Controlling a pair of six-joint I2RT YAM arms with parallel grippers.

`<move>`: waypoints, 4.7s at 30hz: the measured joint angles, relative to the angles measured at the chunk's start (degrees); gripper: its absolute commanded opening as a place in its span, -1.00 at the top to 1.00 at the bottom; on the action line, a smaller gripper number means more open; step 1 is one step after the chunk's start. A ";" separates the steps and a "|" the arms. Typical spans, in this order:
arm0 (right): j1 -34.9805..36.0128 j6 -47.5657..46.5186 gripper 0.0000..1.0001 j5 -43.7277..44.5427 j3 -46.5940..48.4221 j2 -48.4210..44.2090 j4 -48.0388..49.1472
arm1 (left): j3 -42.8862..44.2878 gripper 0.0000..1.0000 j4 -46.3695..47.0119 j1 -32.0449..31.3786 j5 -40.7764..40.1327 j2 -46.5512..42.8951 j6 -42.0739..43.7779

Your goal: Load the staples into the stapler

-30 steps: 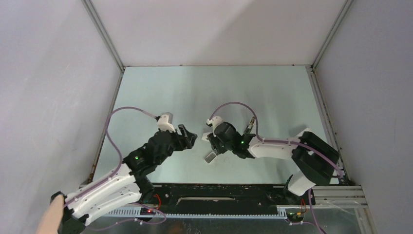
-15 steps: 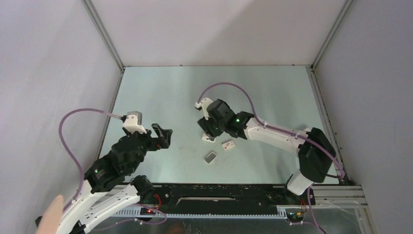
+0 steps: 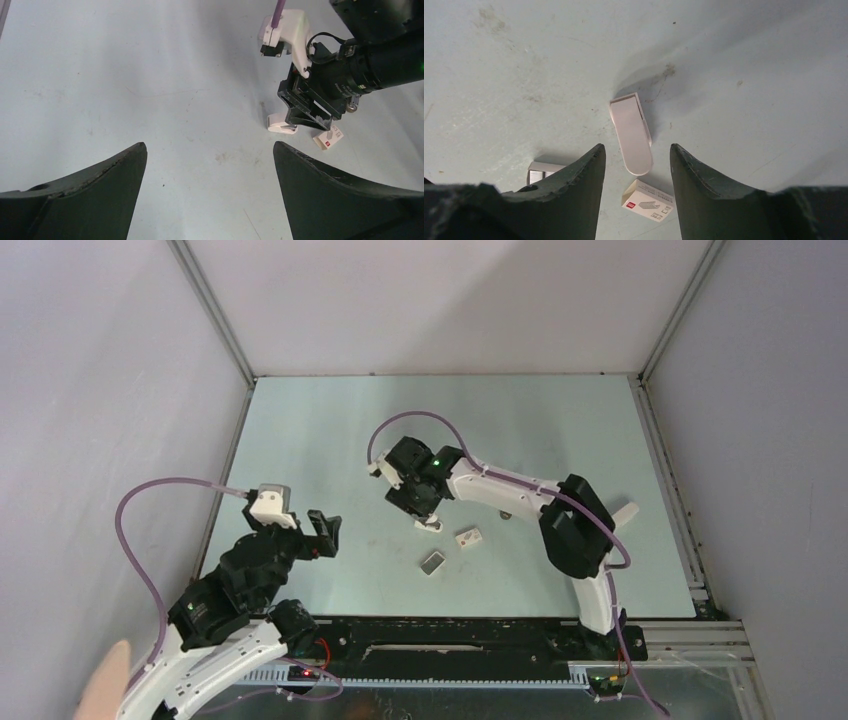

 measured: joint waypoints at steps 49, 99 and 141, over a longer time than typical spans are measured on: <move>-7.21 15.41 1.00 -0.31 -14.19 -21.24 0.61 | -1.92 -0.99 3.08 11.23 8.85 -1.33 1.62; -61.09 41.51 -0.33 4.35 -42.29 -32.11 6.69 | -1.90 -0.99 4.42 12.59 8.04 3.82 3.54; -22.53 44.89 0.43 15.32 -37.44 -14.27 26.97 | 13.51 -0.99 16.35 12.81 7.28 26.49 9.09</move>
